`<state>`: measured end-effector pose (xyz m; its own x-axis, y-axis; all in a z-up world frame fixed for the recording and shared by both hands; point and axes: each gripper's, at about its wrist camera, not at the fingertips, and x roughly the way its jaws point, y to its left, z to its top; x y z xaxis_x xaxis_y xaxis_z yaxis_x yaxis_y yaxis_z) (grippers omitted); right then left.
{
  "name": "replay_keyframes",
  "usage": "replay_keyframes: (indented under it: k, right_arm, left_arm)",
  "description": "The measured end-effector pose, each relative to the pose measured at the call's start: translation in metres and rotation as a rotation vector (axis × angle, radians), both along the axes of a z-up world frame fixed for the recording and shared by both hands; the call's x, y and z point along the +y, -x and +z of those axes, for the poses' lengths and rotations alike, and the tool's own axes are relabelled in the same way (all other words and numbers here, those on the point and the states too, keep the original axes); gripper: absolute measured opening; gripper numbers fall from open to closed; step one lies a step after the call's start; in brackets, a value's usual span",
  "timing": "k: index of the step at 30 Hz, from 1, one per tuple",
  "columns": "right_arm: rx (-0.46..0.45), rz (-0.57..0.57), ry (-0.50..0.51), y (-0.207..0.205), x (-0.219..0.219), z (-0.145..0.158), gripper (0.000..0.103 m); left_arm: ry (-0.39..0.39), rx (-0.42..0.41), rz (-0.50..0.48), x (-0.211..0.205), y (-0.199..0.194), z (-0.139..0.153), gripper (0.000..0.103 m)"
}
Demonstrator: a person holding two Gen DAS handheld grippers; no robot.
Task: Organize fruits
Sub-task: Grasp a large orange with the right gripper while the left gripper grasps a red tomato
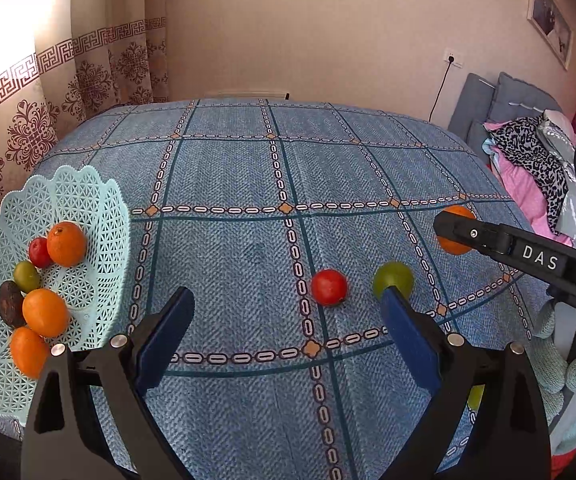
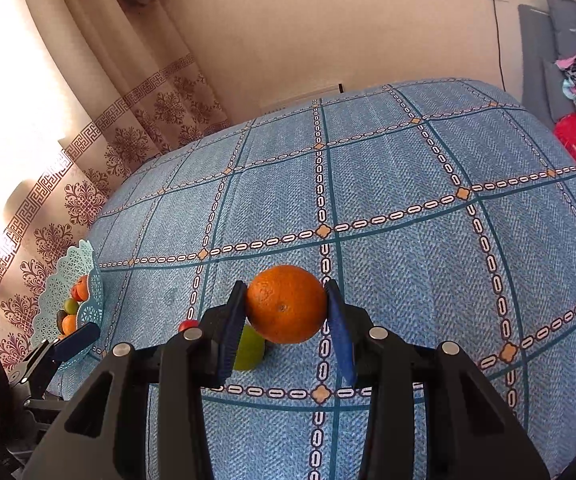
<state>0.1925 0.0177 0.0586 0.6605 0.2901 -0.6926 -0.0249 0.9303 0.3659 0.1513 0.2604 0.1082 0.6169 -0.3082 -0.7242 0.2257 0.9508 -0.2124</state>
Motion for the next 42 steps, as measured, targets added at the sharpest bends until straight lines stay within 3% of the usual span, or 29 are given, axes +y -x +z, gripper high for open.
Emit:
replay_keyframes:
  k: [8,12,21,25,33,42]
  right_arm:
    - [0.008,-0.012,-0.041,0.002,-0.01,-0.009,0.04]
    - [-0.003,-0.015,-0.055,0.005,-0.014,-0.007,0.04]
    - [-0.012,-0.002,-0.054,0.009,-0.013,-0.006,0.04]
    - [-0.016,0.01,-0.044,0.01,-0.007,-0.006,0.04]
    - [-0.032,0.028,-0.045,0.013,0.001,-0.003,0.04]
    - [-0.1,0.059,-0.06,0.025,0.007,0.009,0.04]
  left_arm:
    - [-0.047,0.036,-0.022,-0.018,-0.018,-0.02,0.079]
    - [-0.075,0.045,-0.044,-0.03,-0.024,-0.028,0.078]
    - [-0.092,0.056,-0.058,-0.04,-0.035,-0.04,0.051]
    - [-0.073,0.054,-0.074,-0.041,-0.03,-0.038,0.027]
    - [-0.068,0.007,-0.041,-0.031,-0.019,-0.024,0.027]
    - [-0.044,-0.092,0.033,-0.011,0.001,0.014,0.027]
